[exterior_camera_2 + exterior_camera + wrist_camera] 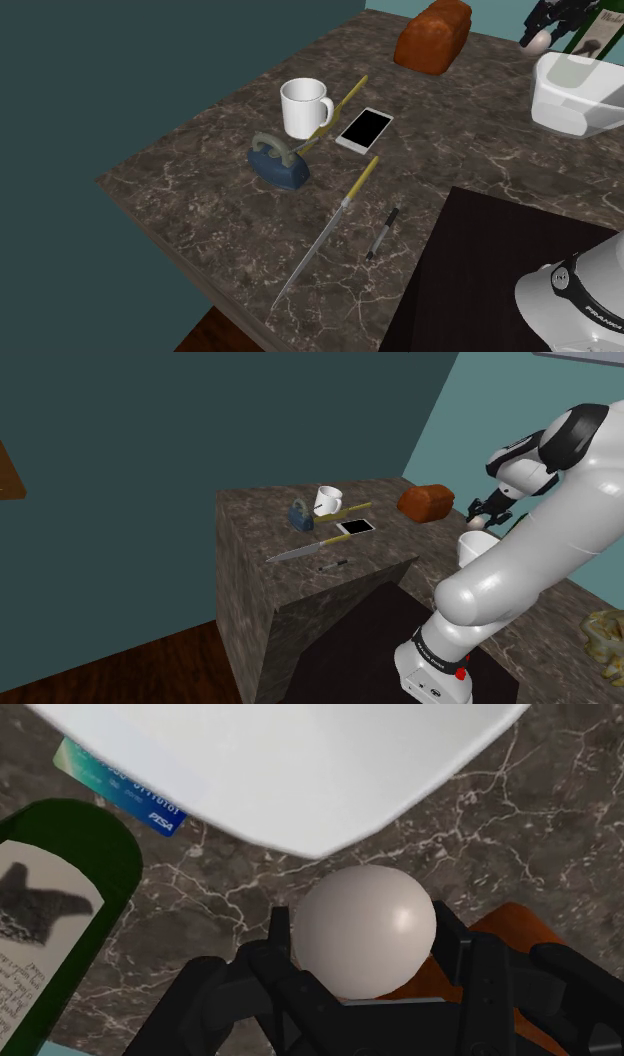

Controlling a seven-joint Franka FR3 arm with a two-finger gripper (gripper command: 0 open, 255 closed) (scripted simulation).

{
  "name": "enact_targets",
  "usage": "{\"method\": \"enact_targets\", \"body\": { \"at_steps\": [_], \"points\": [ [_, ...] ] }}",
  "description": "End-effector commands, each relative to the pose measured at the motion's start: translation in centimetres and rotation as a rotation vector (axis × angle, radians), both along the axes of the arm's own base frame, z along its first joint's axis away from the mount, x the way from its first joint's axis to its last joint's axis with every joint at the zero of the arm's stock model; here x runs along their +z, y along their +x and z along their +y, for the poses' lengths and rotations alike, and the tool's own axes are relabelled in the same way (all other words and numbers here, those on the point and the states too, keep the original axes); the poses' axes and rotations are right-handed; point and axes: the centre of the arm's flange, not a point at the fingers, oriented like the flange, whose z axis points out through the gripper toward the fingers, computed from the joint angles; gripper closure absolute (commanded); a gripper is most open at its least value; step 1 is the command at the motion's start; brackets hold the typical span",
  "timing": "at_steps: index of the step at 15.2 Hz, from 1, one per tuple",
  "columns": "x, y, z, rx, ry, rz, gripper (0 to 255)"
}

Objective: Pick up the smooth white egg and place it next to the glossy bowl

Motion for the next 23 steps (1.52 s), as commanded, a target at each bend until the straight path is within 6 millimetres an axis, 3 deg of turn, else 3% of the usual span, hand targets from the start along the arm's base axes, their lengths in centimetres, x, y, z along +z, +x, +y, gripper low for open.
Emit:
{"method": "enact_targets", "body": {
  "at_steps": [1, 15, 23],
  "points": [
    [-1.1, -0.1, 0.1, 0.000, -0.001, 0.000, 255],
    [-8.6, -0.1, 0.1, 0.000, -0.001, 0.000, 255],
    [-8.6, -0.1, 0.1, 0.000, -0.001, 0.000, 255]
  ]
}}
